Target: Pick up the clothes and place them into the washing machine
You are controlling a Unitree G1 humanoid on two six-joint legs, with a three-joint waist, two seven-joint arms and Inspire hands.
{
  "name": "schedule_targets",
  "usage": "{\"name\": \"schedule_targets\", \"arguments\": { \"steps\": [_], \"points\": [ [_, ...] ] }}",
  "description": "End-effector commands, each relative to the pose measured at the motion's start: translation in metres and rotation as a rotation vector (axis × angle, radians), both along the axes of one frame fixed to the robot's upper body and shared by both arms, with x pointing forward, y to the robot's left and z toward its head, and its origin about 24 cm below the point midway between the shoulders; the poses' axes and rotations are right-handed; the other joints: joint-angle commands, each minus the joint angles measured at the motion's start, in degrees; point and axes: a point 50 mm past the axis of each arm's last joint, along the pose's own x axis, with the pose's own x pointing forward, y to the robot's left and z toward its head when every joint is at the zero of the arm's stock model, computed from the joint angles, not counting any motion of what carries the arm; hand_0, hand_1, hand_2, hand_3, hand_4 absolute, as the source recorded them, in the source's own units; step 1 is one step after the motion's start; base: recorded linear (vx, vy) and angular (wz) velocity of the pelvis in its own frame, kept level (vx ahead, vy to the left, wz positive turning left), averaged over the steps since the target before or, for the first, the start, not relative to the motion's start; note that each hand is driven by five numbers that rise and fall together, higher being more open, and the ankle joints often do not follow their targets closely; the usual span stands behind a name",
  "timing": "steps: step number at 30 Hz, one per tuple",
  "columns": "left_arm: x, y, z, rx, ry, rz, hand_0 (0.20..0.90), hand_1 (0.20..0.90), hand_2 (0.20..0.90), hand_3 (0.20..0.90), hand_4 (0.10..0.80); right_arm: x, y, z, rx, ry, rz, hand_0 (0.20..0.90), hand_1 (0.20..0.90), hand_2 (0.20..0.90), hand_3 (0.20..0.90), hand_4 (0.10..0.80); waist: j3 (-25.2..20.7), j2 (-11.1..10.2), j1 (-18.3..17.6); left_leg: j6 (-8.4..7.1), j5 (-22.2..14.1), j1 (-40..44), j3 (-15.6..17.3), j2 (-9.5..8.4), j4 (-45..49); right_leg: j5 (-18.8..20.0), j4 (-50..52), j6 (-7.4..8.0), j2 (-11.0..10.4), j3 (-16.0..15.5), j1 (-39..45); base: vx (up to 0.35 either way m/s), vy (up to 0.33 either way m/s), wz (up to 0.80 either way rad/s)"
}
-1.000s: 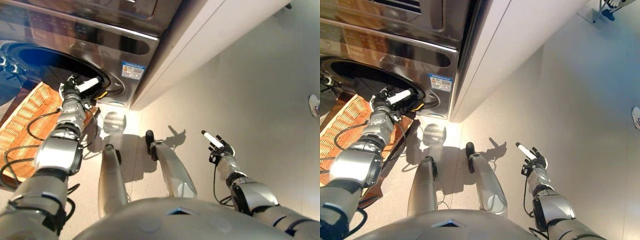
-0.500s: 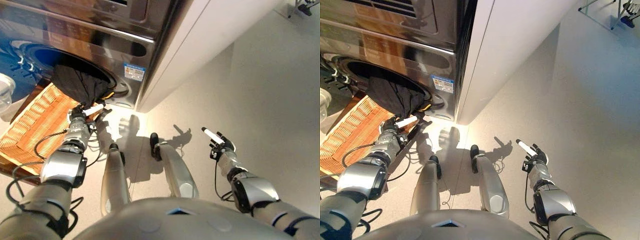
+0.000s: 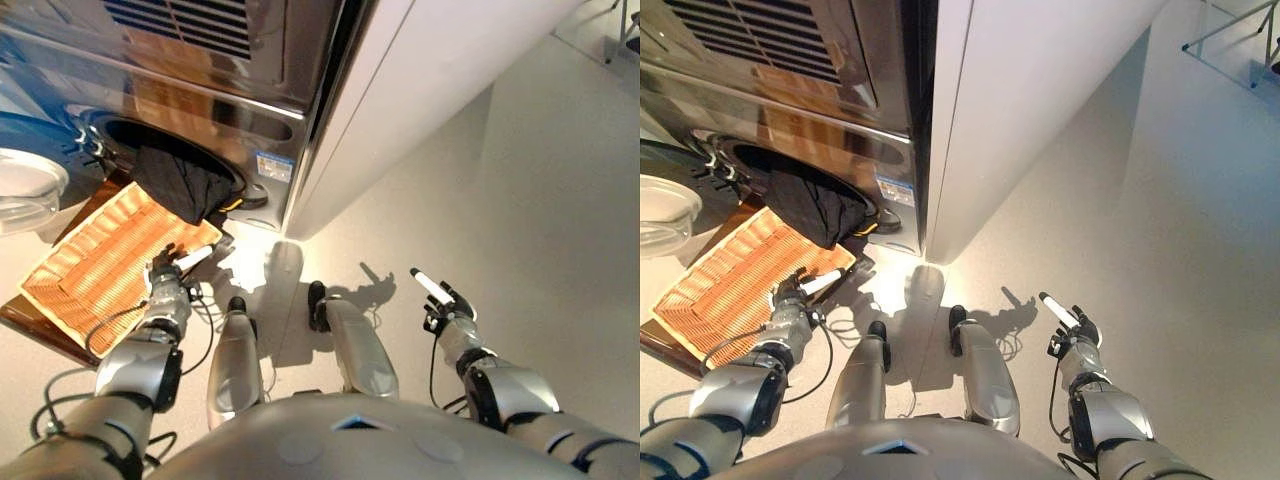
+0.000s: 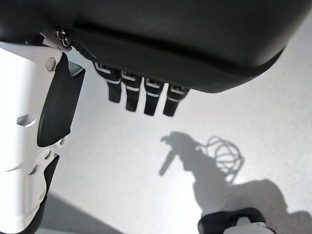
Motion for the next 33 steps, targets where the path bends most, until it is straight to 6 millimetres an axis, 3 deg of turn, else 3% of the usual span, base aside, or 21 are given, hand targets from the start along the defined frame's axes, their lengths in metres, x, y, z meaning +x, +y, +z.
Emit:
{"name": "schedule_targets", "arguments": {
  "steps": [1,5,8,9,14,15,17,23,26,33],
  "points": [
    [-0.003,0.0,-0.001,0.009,-0.023,-0.001,0.9,0.9,0.9,0.9,0.8,-0.024,-0.037,0.005,-0.107,0.02,-0.115,0.9,0.9,0.9,0.9,0.8,-2.8,0.5,-0.1,1.31,4.0,-0.8,1.0,-3.27,-2.0,5.3,-12.5,1.13,0.8,2.2,5.9,0.107,0.01,0.21],
    [-0.027,-0.003,-0.016,-0.176,-0.077,0.164,0.9,0.9,0.9,0.9,0.8,-0.05,-0.04,-0.003,-0.084,0.078,-0.141,0.9,0.9,0.9,0.9,0.8,-4.4,1.2,0.6,0.96,6.6,6.7,0.3,-3.55,-10.4,6.0,-17.1,1.92,-0.1,1.6,12.2,0.139,0.015,0.13],
    [-0.033,-0.004,-0.019,-0.203,-0.075,0.193,0.9,0.9,0.9,0.9,0.8,-0.056,-0.039,-0.004,-0.079,0.093,-0.146,0.9,0.9,0.9,0.9,0.8,-4.9,1.4,0.7,0.93,7.2,8.6,0.2,-3.65,-12.4,6.2,-18.2,2.1,-0.2,1.3,13.7,0.11,0.007,0.18],
    [-0.046,-0.009,-0.027,-0.244,-0.06,0.228,0.9,0.9,0.9,0.9,0.8,-0.071,-0.038,-0.009,-0.065,0.138,-0.151,0.9,0.9,0.9,0.9,0.8,-6.3,2.0,1.1,0.88,8.7,12.2,0.0,-3.77,-16.8,6.8,-20.6,2.63,-0.4,1.1,16.3,0.2,0.01,0.15],
    [-0.079,-0.023,-0.045,-0.278,0.052,0.181,0.9,0.9,0.9,0.9,0.8,-0.092,-0.03,-0.017,-0.033,0.208,-0.119,0.9,0.9,0.9,0.9,0.8,-8.7,3.4,1.5,0.89,10.6,18.9,-0.3,-3.22,-23.3,7.6,-24.5,3.18,-0.9,1.1,21.4,0.132,0.006,0.09],
    [-0.093,-0.029,-0.051,-0.3,0.091,0.163,0.9,0.9,0.9,0.9,0.8,-0.102,-0.025,-0.021,-0.014,0.25,-0.08,0.9,0.9,0.9,0.9,0.8,-9.6,4.0,1.9,0.99,11.5,20.7,-0.8,-3.14,-25.3,8.1,-25.8,3.38,-1.3,1.2,23.0,0.069,0.007,0.02],
    [-0.099,-0.032,-0.053,-0.313,0.107,0.154,0.9,0.9,0.9,0.9,0.8,-0.106,-0.022,-0.023,-0.002,0.258,-0.071,0.9,0.9,0.9,0.9,0.8,-10.0,4.3,1.9,0.99,11.8,21.5,-0.7,-2.92,-26.2,8.2,-26.3,3.43,-1.4,1.1,23.7,0.055,0.012,0.02],
    [-0.143,-0.04,-0.066,-0.346,0.224,0.159,0.9,0.9,0.9,0.9,0.8,-0.118,-0.015,-0.026,0.034,0.278,-0.05,0.9,0.9,0.9,0.9,0.8,-12.4,6.0,3.0,0.95,14.7,25.4,-2.1,-2.53,-32.0,9.9,-30.8,4.36,-3.1,0.3,28.0,0.024,0.028,0.15],
    [-0.152,-0.038,-0.067,-0.345,0.243,0.166,0.9,0.9,0.9,0.9,0.8,-0.117,-0.013,-0.027,0.04,0.264,-0.033,0.9,0.9,0.9,0.9,0.8,-12.9,6.4,3.3,0.9,15.4,25.9,-2.3,-2.66,-32.7,10.3,-31.8,4.68,-3.6,0.0,29.0,-0.013,0.024,0.06],
    [-0.148,-0.038,-0.066,-0.38,0.191,0.217,0.9,0.9,0.9,0.9,0.8,-0.124,-0.009,-0.029,0.049,0.29,-0.018,0.9,0.9,0.9,0.9,0.8,-13.6,6.4,3.6,0.36,15.9,25.6,-3.4,-3.03,-32.8,10.2,-32.3,4.92,-4.1,-1.0,30.0,-0.02,0.003,0.04]
  ]
}}
